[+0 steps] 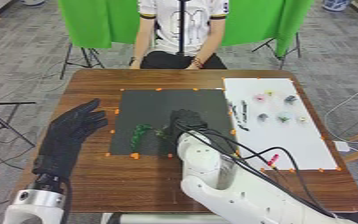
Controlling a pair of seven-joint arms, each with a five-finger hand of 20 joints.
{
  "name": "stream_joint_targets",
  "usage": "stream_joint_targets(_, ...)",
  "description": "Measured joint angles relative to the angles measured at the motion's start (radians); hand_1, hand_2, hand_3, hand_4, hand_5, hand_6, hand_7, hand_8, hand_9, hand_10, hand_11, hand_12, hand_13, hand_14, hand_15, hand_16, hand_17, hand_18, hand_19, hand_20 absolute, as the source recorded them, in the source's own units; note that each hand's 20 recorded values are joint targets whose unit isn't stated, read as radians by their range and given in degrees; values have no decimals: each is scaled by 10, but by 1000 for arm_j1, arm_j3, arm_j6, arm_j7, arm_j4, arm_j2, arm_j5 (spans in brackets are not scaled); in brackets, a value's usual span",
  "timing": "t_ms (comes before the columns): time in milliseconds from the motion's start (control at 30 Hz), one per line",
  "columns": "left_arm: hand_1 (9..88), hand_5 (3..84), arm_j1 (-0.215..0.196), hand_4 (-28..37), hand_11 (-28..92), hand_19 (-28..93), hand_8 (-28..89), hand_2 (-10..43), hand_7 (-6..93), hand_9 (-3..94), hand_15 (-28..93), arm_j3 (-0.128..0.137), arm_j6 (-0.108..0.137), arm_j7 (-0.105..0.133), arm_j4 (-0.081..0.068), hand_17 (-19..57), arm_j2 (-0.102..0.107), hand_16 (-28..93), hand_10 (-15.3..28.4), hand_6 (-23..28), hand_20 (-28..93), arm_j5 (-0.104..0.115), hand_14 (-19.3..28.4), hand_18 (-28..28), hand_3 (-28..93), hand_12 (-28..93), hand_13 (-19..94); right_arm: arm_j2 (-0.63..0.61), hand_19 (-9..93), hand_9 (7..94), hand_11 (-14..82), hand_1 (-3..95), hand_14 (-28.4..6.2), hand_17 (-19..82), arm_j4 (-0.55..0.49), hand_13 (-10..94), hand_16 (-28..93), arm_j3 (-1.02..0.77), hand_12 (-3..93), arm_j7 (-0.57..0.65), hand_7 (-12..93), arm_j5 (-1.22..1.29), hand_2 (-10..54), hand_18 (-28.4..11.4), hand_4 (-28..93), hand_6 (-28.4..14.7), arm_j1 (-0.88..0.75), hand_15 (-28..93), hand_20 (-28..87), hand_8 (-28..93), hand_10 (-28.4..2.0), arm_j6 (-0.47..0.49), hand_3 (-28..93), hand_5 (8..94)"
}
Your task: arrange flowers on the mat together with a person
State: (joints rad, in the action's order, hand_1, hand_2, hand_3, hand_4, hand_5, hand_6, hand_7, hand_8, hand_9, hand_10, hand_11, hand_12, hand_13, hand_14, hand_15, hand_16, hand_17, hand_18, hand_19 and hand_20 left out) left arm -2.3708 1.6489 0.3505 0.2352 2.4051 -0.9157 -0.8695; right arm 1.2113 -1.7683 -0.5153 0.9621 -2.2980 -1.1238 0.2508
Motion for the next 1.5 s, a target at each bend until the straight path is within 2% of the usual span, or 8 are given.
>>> stream_joint_targets(267, 213, 410, -1, -283, 281, 494, -99, 56, 152, 375, 536, -5, 2, 4, 0, -91, 0, -104, 207, 102, 109, 0, 271, 217, 788, 102, 246, -2, 932, 922, 352, 359, -65, 545, -33, 888, 190, 8, 216, -26, 136, -7, 54, -230, -204, -18, 2, 654, 261, -110, -134, -129, 571, 874)
stream_joint_targets(500, 213, 411, -7, -283, 281, 495, -99, 56, 151, 374, 537, -8, 6, 7, 0, -91, 0, -104, 207, 103, 109, 0, 271, 217, 789, 101, 246, -26, 932, 924, 347, 336, -66, 545, -105, 888, 193, -15, 217, -33, 129, -10, 69, -231, -198, -25, -7, 650, 253, -106, -137, -139, 560, 855)
stream_joint_targets(700, 213, 411, -42, -283, 281, 495, -98, 56, 151, 375, 537, 10, 23, 17, 12, -91, 0, -105, 208, 103, 109, 1, 271, 217, 789, 102, 246, -97, 932, 932, 346, 318, -75, 547, -251, 892, 196, -153, 218, -30, 127, 18, 94, -242, -186, -36, -108, 655, 262, -106, -145, -138, 530, 855)
stream_joint_targets(833, 213, 411, -62, -283, 280, 496, -98, 57, 151, 375, 538, 20, 34, 23, 18, -91, 0, -105, 208, 104, 109, 2, 270, 217, 789, 102, 247, -165, 932, 936, 348, 292, -77, 547, -312, 892, 197, -229, 219, -30, 128, 74, 111, -247, -176, -41, -184, 658, 273, -109, -148, -93, 526, 859)
stream_joint_targets(1000, 214, 412, -66, -283, 282, 496, -99, 57, 152, 375, 539, 20, 39, 24, 20, -91, 0, -105, 208, 103, 109, 2, 271, 217, 788, 102, 247, -208, 932, 936, 343, 279, -82, 542, -317, 891, 199, -247, 220, -30, 123, 124, 132, -252, -179, -45, -246, 659, 276, -117, -152, -17, 503, 851)
stream_joint_targets(1500, 215, 413, -55, -283, 284, 497, -99, 58, 153, 376, 541, 21, 40, 20, 18, -91, 0, -106, 208, 104, 109, 2, 271, 217, 789, 102, 247, -172, 932, 930, 344, 273, -85, 532, -265, 879, 202, -151, 225, -65, 114, 157, 139, -251, -175, -46, -213, 669, 275, -117, -152, -5, 505, 828)
